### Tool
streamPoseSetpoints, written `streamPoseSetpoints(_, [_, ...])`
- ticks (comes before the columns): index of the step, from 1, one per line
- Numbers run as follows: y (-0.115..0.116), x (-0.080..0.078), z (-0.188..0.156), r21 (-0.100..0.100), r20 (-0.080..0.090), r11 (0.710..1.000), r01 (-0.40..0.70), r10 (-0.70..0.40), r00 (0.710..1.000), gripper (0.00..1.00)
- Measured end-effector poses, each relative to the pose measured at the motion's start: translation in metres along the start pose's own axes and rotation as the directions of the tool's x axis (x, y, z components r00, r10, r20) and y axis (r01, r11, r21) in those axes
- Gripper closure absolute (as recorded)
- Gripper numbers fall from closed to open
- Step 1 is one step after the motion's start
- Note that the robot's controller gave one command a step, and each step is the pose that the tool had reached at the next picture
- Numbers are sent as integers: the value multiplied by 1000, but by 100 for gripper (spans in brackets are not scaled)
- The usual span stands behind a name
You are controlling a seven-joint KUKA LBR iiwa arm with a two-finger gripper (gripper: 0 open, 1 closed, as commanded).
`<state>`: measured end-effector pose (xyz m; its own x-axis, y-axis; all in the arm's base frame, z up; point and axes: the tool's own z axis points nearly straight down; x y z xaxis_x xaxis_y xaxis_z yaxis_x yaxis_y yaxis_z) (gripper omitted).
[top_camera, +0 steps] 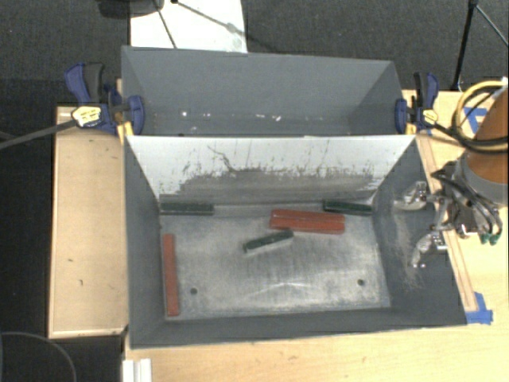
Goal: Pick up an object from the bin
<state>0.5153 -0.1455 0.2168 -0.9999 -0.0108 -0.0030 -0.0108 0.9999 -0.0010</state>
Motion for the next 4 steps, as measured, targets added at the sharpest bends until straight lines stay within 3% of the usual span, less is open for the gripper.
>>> streamPoseSetpoints(2, [1, -1, 1, 0, 0, 1000, -2, 2, 1000, 0])
streamPoseSetpoints(3, [34, -8, 40, -6, -6, 996, 85, -85, 996, 0])
streamPoseSetpoints(4, [42, -30, 49, 1, 7, 998, 60, -60, 998, 0])
